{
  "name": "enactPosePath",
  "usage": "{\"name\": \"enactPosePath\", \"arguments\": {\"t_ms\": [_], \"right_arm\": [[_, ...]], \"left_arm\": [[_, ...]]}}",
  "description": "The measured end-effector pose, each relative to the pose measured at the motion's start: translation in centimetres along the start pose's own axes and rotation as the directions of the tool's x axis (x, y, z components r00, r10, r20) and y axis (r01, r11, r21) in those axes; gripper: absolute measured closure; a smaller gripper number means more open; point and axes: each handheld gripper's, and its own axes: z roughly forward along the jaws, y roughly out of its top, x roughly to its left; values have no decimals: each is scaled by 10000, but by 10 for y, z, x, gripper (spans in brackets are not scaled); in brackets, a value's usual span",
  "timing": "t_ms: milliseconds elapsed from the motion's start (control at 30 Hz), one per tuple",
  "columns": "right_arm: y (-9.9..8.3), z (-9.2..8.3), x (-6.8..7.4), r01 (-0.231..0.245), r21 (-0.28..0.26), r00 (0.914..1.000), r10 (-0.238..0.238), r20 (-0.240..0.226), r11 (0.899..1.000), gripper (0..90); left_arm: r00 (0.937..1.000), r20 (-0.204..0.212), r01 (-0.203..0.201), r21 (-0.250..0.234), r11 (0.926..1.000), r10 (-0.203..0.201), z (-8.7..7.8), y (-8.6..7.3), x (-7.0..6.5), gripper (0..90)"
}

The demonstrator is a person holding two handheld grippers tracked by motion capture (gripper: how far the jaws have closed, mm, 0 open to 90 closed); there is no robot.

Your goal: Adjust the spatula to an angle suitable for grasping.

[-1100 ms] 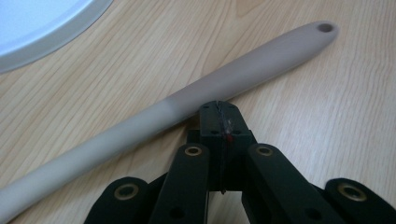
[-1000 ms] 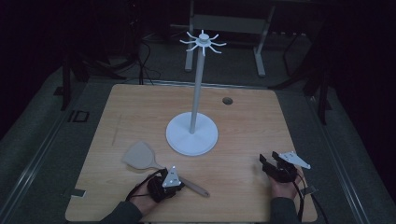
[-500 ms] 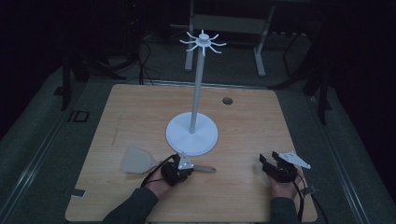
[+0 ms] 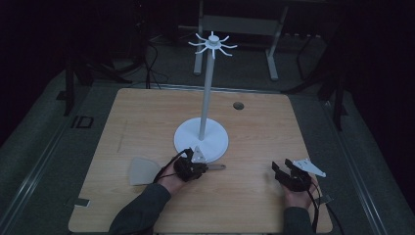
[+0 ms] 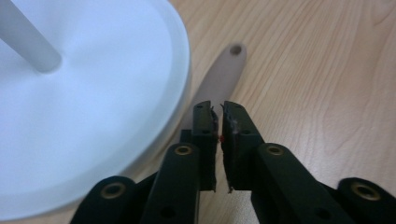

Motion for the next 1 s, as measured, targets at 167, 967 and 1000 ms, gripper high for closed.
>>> {"name": "enactPosePath", "arguments": {"t_ms": [167,967,1000], "right_arm": [[0,0,0,17,10,10000,-17,-12,10000,397],[0,0,-1,-42,36,9999,42,-119,10000,388],[0,0,-1,-41,36,9999,42,-118,10000,388]], "left_arm": [[9997,115,-195,40,9998,194,-11,7,9,766],[9762,975,-2148,3090,9265,1938,-3,24,30,630],[9747,1007,-2216,3173,9221,1996,-2,24,30,635]]}}
